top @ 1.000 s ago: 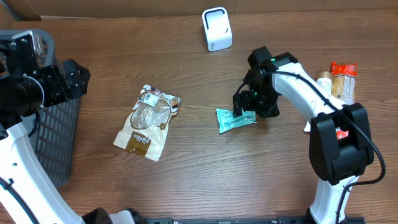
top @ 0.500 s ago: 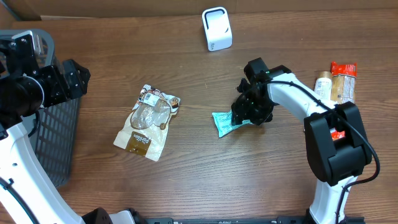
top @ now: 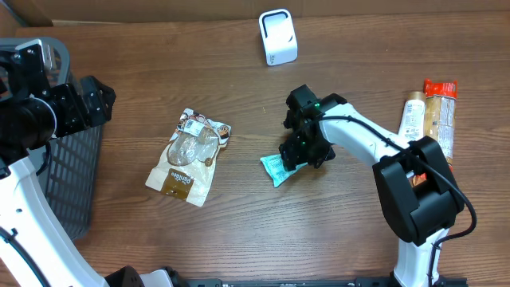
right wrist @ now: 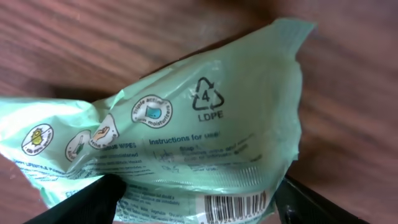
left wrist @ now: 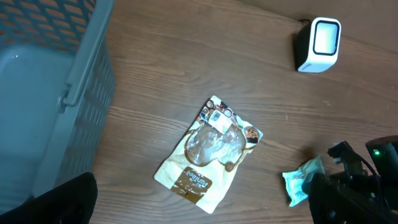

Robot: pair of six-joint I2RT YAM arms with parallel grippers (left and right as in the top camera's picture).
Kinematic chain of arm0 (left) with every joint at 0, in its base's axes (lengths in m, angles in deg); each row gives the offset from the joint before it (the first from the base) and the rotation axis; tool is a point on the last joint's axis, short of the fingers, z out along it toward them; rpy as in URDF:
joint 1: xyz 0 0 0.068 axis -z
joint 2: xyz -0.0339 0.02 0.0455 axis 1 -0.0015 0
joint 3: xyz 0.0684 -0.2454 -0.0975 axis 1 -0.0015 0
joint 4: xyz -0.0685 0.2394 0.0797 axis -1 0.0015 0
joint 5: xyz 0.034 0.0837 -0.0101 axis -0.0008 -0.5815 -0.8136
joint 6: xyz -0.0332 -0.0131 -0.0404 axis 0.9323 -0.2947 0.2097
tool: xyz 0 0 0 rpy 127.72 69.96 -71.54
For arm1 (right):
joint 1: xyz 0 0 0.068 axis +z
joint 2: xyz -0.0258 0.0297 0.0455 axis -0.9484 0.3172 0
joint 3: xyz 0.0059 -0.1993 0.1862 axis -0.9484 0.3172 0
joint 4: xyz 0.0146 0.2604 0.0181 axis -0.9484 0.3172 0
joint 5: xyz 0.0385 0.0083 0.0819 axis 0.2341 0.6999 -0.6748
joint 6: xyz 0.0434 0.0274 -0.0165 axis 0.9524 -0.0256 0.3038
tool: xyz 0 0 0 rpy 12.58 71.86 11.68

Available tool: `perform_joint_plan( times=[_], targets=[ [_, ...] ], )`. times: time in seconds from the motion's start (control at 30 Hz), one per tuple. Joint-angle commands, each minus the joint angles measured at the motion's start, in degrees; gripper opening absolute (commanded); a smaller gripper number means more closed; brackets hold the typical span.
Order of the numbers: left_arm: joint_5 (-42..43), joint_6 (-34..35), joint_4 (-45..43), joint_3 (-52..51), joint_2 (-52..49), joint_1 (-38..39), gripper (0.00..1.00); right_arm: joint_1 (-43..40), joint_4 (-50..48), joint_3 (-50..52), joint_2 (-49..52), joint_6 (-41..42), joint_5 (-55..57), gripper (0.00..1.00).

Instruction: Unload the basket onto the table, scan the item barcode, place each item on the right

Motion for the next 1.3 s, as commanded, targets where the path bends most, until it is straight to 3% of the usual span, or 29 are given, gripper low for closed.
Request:
perform_joint_plan(
  times=[0.0, 0.13, 0.2, 0.33, 0.53, 0.6, 0.77, 1.0, 1.07, 1.17, 1.27],
  targets=[
    [0.61, -1.14, -0.07, 0.07, -0.20, -0.13, 1.00, -0.87, -2.86, 0.72, 0.94, -5.20, 17.27, 0.80],
    [0.59, -1.14, -0.07, 0.07, -0.20, -0.13, 1.00, -1.86, -7.78, 0.72, 0.94, -19.30, 19.45, 0.80],
    [0.61, -1.14, -0.07, 0.07, -0.20, -0.13, 0.99, -1.90, -11.52, 0.72, 0.94, -31.10, 16.87, 0.80],
    [0.61, -1.16, -0.07, 0.07, -0.20, -0.13, 0.99, -1.81, -16.15, 0.72, 0.94, -46.10, 12.59, 0.88],
    [0.59, -1.14, -0.07, 0.07, -0.20, -0.13, 0.99, -0.70, -21.31, -0.22, 0.74, -48.68, 12.70, 0.93],
    [0.61, -1.14, -0.07, 0.07, -0.20, -0.13, 1.00, -0.63, -21.14, -1.95, 0.11, -42.58, 12.57, 0.95],
    [0.61, -1.14, -0.07, 0.07, -0.20, -0.13, 1.00, -0.76, -14.51, -8.92, -3.74, -16.44, 9.05, 1.00],
    [0.61, -1.14, -0.07, 0.07, -0.20, -0.13, 1.00, -0.76, -7.80, -11.85, -6.56, 10.51, -14.60, 1.00],
    [0.61, -1.14, -0.07, 0.07, -0.20, -0.13, 1.00, -0.28, -7.30, -10.67, -6.10, 18.67, -12.76, 1.00],
    [0.61, -1.16, -0.07, 0.07, -0.20, -0.13, 0.99, 1.14, -6.47, -7.48, -5.29, 33.16, -0.26, 1.00],
    [0.61, -1.14, -0.07, 0.07, -0.20, -0.13, 1.00, 3.78, -9.86, -2.40, -4.07, 38.91, 13.05, 1.00]
  ],
)
